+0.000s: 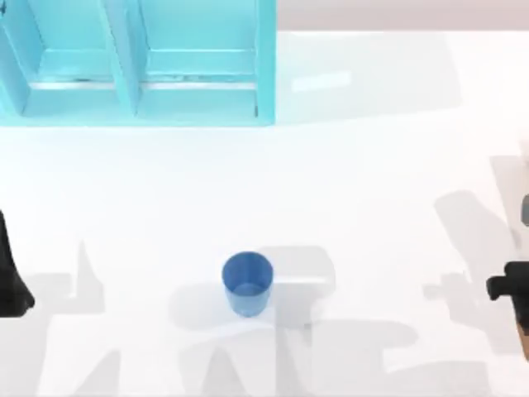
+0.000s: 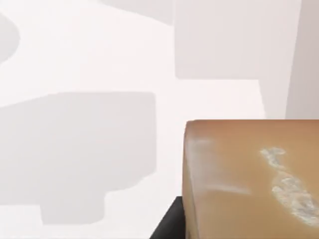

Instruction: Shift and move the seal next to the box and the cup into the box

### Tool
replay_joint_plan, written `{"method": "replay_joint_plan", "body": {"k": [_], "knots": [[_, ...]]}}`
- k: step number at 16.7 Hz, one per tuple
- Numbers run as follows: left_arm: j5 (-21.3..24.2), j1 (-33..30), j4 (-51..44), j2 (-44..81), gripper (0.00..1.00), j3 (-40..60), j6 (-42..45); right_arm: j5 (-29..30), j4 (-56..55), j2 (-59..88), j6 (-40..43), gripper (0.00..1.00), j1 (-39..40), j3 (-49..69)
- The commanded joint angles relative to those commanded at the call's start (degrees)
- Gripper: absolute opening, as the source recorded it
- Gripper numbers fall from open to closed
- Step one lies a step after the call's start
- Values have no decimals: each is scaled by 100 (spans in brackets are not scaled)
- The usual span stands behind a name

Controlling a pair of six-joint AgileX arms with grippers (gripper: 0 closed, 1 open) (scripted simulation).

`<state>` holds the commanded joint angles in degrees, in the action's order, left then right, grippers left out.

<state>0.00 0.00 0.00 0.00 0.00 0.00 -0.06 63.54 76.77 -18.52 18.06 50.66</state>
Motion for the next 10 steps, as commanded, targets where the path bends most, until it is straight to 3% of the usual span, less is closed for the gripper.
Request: {"method": "replay_joint_plan", "body": {"k": [6,10], "knots": [[0,0,0,0,100,0,0,6,-316,45,-9,0,11,-293],[0,0,0,0,100,0,0,6,-316,45,-9,30,11,-293]]}}
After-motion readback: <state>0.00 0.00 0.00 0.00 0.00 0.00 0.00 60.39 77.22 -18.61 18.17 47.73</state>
